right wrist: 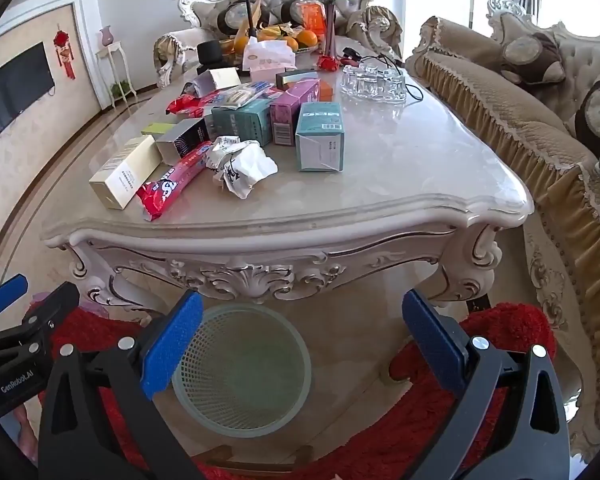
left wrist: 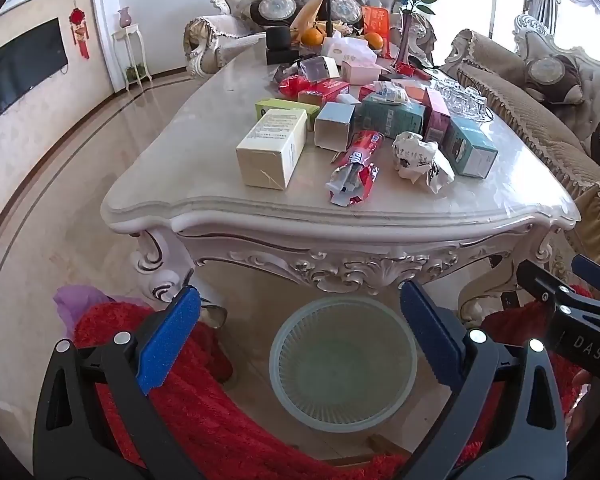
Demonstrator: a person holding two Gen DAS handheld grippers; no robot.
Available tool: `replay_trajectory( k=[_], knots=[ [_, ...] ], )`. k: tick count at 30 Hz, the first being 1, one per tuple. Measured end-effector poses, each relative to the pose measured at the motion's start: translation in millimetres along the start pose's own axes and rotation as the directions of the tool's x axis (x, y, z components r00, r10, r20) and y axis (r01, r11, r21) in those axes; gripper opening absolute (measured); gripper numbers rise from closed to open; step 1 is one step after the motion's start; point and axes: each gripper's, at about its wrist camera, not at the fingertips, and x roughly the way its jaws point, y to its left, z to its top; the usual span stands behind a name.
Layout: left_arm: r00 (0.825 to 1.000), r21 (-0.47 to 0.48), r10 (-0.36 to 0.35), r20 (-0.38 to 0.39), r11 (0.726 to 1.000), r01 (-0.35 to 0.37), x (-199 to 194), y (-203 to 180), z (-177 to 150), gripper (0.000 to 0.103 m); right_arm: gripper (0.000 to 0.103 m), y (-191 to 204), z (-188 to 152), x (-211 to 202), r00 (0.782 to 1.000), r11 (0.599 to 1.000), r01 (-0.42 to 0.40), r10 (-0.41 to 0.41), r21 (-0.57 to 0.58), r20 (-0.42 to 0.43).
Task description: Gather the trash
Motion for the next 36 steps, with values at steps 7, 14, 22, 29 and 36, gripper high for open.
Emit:
replay_trajectory(
  k=[7,14,22,29,36],
  knots=[
    [1.000,-0.006,0.001,-0.011,1.000,-0.001,3.4,1.8,-2.1,0.097,0.096,1.8,-0.3,-1.8,1.000,1.000,0.004,-0.004,-0.008,0.005],
    [1.000,-0.010,0.004,-0.023,1.000,-0.004,7.2,0.8,-1.8,0.097,0.096,2.2,-1.7,-3.7,1.000,1.000,0.010,-0.009,-0.014,0.027],
    [1.000,-0.001,-0.001,-0.025,1.000,0.001,7.9,-0.7,-2.7,0.097,0.096,2.1,-2.4,0.2,1.000,1.000,-0.008,0.008,-0.006,0.001],
    [1.000,-0.007,0.000,-0.027,1.000,0.000,7.2,0.6,-2.7,0.097,0.096,2.0,-2.4,1.1,1.000,1.000,-0.008,0.008,-0.009,0.004],
    [1.000,-0.010,-0.004,-0.025,1.000,0.004,6.9,0.9,-2.6,0.097,0.096,2.8,-2.5,-0.5,0.999,0.999,-0.034,0.033,0.009,0.042]
  ],
)
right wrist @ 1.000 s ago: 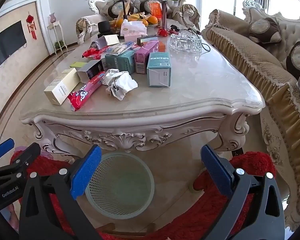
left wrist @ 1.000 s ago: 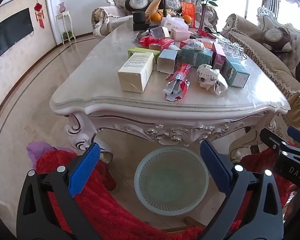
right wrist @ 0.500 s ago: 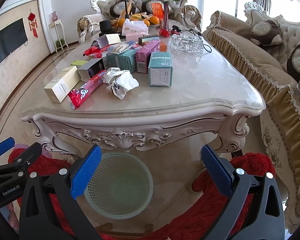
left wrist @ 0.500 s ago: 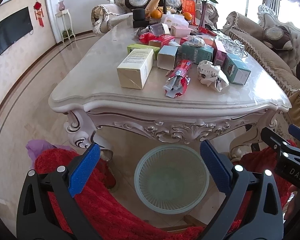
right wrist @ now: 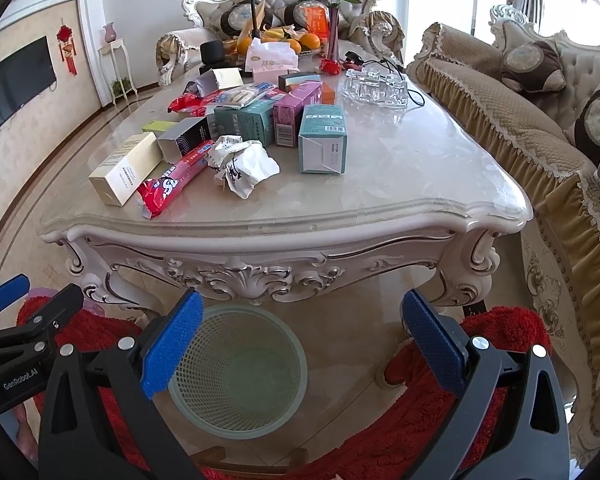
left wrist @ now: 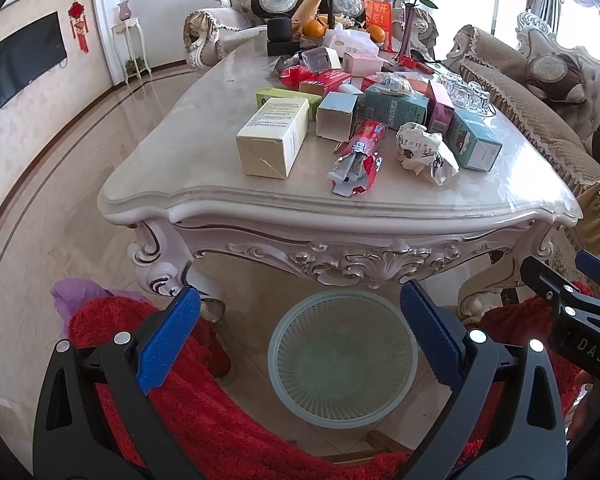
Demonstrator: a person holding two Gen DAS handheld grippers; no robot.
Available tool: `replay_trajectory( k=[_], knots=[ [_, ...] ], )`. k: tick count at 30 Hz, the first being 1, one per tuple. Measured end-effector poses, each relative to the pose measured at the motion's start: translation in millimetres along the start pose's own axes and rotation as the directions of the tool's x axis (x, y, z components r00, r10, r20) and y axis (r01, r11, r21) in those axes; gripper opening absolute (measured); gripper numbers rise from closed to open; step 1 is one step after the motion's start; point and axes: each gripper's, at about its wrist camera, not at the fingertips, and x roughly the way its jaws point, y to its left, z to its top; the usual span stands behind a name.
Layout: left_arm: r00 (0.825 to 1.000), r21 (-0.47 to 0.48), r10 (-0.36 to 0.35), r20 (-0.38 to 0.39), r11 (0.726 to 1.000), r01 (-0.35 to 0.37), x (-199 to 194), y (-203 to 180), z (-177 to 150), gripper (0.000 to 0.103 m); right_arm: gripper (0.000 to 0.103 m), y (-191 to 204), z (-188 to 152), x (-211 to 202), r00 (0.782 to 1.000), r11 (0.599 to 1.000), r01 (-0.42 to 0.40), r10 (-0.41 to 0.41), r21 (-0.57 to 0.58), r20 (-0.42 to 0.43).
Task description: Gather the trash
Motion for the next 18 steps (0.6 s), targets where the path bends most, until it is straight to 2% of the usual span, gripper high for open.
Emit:
replay_trajectory(
  k=[13,18],
  knots=[
    [1.000,-0.001,-0.006,-0.006,1.000,0.006,3.3,0.7,-0.7,0.097,0.096,0.2,-1.3,2.2,1.000,1.000,0.000,0.000,-0.010,0.003],
    [0.998,0.016,0.042,0.054,0.999,-0.043,8.8,4.7,4.8,0.097,0.096,-7.6,3.5,-0.3,0.995,0.997,-0.079,0.077,0.025,0.068]
  ],
)
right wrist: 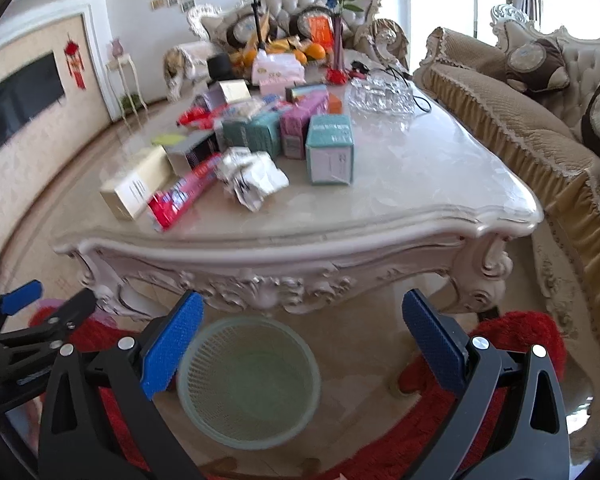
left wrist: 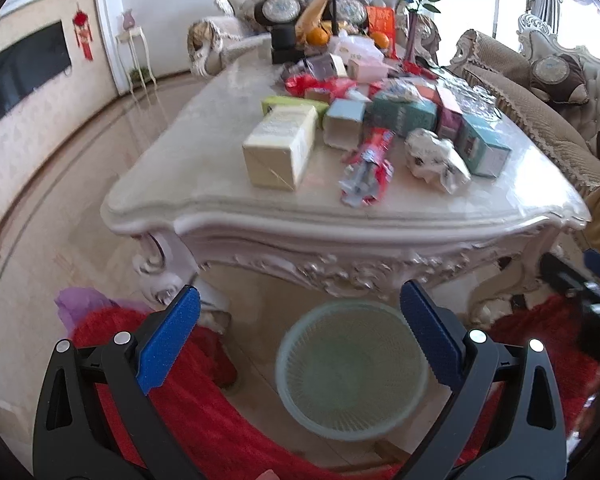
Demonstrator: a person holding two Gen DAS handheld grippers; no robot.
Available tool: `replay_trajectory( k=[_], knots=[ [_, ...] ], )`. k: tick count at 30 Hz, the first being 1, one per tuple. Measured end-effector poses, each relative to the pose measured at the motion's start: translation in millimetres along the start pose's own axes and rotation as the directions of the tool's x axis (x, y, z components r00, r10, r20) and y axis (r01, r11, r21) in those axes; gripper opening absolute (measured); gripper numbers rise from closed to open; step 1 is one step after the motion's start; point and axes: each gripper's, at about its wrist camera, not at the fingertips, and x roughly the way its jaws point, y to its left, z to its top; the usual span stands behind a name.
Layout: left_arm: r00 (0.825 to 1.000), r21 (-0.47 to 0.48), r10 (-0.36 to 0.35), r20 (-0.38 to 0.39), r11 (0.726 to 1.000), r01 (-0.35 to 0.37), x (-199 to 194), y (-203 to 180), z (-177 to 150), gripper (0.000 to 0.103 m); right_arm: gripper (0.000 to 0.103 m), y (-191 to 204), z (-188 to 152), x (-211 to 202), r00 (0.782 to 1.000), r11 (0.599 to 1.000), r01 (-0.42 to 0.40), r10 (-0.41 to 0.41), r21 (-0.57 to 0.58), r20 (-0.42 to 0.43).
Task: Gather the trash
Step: 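Grasp the cream box with the left tool while the right tool grasps the teal box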
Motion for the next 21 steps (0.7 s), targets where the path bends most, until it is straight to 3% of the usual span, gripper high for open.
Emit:
replay_trajectory(
  k=[3,9,15,18,21],
  knots=[
    [0.998,-0.013,0.034,0.057,0.999,-0.033,11,11,14,0.097,0.096,-4,14,3,0.996,1.000,-0.015,0.016,-0.007,0.090],
    [0.989,-0.027,0.028,0.142,0.999,-0.025,52,27,63,0.097,0.096,-15,53,50,0.997,1.000,0.011,-0.011,0.001,0.080],
    [0.994,-0.021,-0.026,0.106,0.999,0.028,105,32,105,0.097,0.096,-27,80,113,1.000,0.999,0.026,-0.026,0.044,-0.004],
    [0.997,-0.026,-0.051,0.065,0.998,0.053,124,33,111,0.097,0.095,-33,85,130,0.999,0.997,0.012,-0.009,0.071,-0.035],
    [0.999,-0.008,-0.034,0.041,0.999,0.034,139,32,112,0.097,0.095,-38,88,145,0.998,0.997,0.012,-0.006,0.079,-0.069]
  ],
)
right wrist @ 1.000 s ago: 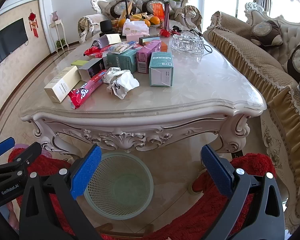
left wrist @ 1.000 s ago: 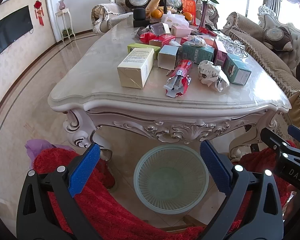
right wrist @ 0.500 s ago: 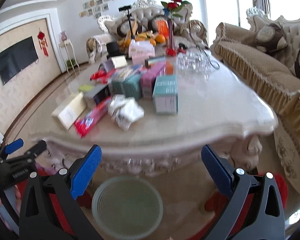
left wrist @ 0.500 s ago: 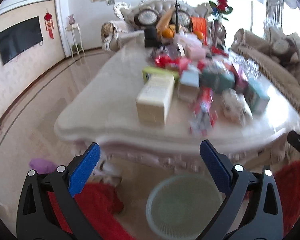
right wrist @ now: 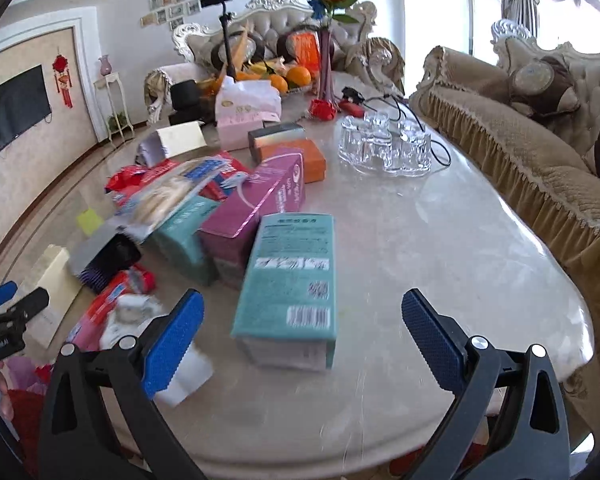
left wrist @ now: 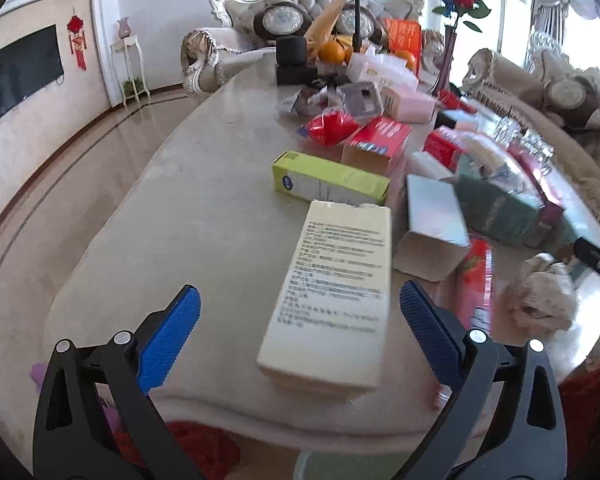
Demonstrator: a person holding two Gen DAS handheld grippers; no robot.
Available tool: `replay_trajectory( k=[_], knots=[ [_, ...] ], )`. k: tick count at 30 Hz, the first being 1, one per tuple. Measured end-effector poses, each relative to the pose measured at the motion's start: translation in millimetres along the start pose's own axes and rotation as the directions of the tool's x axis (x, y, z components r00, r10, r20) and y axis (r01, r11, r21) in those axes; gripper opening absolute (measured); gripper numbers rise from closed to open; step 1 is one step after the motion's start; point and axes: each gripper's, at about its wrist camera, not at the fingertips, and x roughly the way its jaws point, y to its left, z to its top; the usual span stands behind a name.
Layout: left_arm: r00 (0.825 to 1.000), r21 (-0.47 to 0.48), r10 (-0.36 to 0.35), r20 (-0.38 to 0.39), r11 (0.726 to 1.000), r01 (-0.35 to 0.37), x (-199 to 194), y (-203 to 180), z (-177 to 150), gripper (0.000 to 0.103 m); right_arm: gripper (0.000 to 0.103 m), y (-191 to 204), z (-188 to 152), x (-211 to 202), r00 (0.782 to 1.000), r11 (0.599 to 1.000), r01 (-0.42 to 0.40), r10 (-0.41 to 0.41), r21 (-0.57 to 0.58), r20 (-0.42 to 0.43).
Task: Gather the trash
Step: 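Grasp the cream box with the left tool while the right tool grasps the teal box, then carry both boxes over the wastebasket and open both tools to drop them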
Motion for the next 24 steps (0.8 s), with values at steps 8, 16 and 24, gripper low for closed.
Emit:
replay_trajectory(
  k=[8,16,24],
  knots=[
    [1.000,0.030,-0.001,-0.031,1.000,0.002,19,1,0,0.078,0.087,2,3,19,0.999,0.998,0.010,-0.013,-0.059,-0.049],
    [0.999,0.020,-0.012,-0.039,1.000,0.012,16,-1,-4,0.047,0.045,-6,-1,6,0.996,0.996,-0.080,0.079,-0.027,-0.052],
    [0.985,-0.007,-0.146,0.089,0.989,0.147,-88,17,-15,0.047,0.045,-13,0,-101,0.974,0.978,-0.201,0.205,-0.046,0.096]
  ],
)
